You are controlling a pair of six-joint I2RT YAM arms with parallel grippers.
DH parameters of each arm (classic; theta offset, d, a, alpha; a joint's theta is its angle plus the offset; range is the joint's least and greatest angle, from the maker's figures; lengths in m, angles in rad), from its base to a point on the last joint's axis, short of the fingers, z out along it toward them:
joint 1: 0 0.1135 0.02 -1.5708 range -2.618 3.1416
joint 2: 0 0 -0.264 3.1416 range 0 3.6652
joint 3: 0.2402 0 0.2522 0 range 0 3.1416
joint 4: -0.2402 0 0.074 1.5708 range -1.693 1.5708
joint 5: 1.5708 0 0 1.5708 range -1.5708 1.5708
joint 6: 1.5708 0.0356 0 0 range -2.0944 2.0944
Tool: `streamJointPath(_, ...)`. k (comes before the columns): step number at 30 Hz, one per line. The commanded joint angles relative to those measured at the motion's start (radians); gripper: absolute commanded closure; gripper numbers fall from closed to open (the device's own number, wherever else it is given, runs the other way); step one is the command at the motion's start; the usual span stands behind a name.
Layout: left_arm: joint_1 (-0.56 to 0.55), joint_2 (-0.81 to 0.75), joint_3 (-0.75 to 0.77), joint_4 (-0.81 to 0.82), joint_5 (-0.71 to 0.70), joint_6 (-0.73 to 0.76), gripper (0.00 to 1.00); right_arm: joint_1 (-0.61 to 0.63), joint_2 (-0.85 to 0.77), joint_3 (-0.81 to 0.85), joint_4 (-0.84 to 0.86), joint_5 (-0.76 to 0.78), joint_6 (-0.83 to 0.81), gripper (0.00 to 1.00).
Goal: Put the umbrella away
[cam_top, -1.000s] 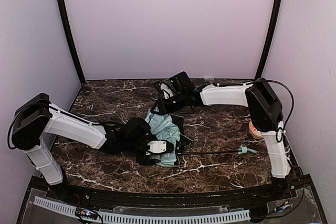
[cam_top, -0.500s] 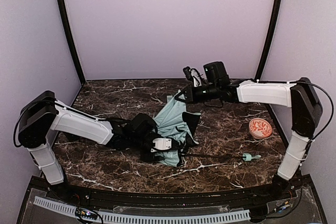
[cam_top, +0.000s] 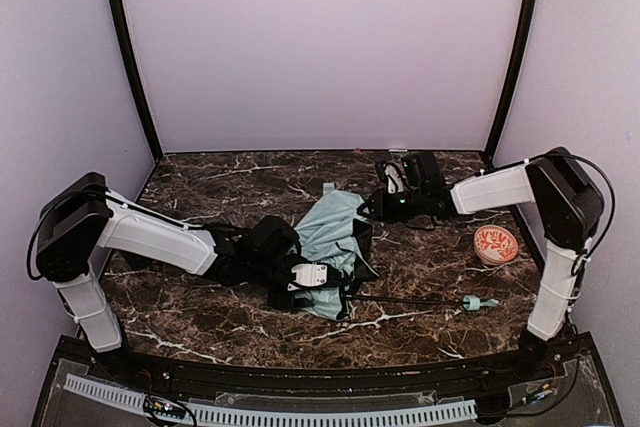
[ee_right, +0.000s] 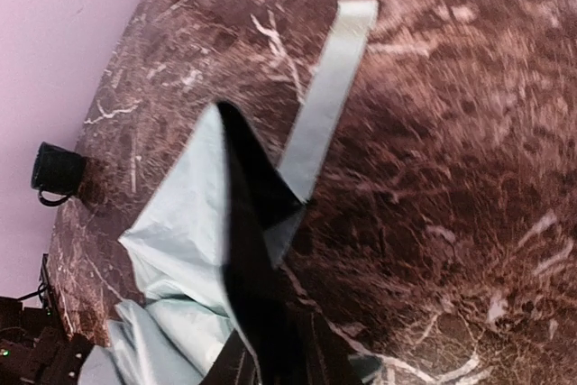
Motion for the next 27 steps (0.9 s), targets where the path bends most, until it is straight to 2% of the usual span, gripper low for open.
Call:
streamJointPath(1, -0.004, 0.006, -0.052, -0.166, 0.030, -0.017, 0.41, -0.036, 0.051, -0.055, 0.032, 0.064, 0.009, 0.78)
streamJointPath(3, -0.004, 0.004, -0.053, -0.164, 0.031, -0.017, 0.41, -0.060, 0.049, -0.054, -0.008, 0.093, -0.014, 0.69)
streamJointPath(6, -0.004, 0.000, -0.052, -0.162, 0.032, -0.015, 0.40, -0.104, 0.022, -0.062, -0.063, 0.119, -0.055, 0.62)
streamJointPath(13, -0.004, -0.005, -0.063, -0.127, 0.022, -0.010, 0.38, -0.083, -0.085, -0.077, -0.198, 0.178, -0.175, 0.54)
streamJointPath(18, -0.004, -0.008, -0.066, -0.112, 0.014, -0.005, 0.35, -0.031, -0.182, -0.159, -0.210, 0.175, -0.206, 0.48)
streamJointPath(20, -0.004, -0.008, -0.063, -0.110, 0.016, -0.007, 0.33, -0.026, -0.235, -0.187, -0.215, 0.146, -0.201, 0.44)
streamJointPath(24, -0.004, -0.012, -0.064, -0.108, 0.016, -0.007, 0.31, -0.023, -0.374, -0.282, -0.100, 0.006, -0.190, 0.30)
streamJointPath(27, -0.004, -0.014, -0.071, -0.090, 0.008, -0.006, 0.30, -0.008, -0.403, -0.306, -0.061, -0.112, -0.214, 0.28)
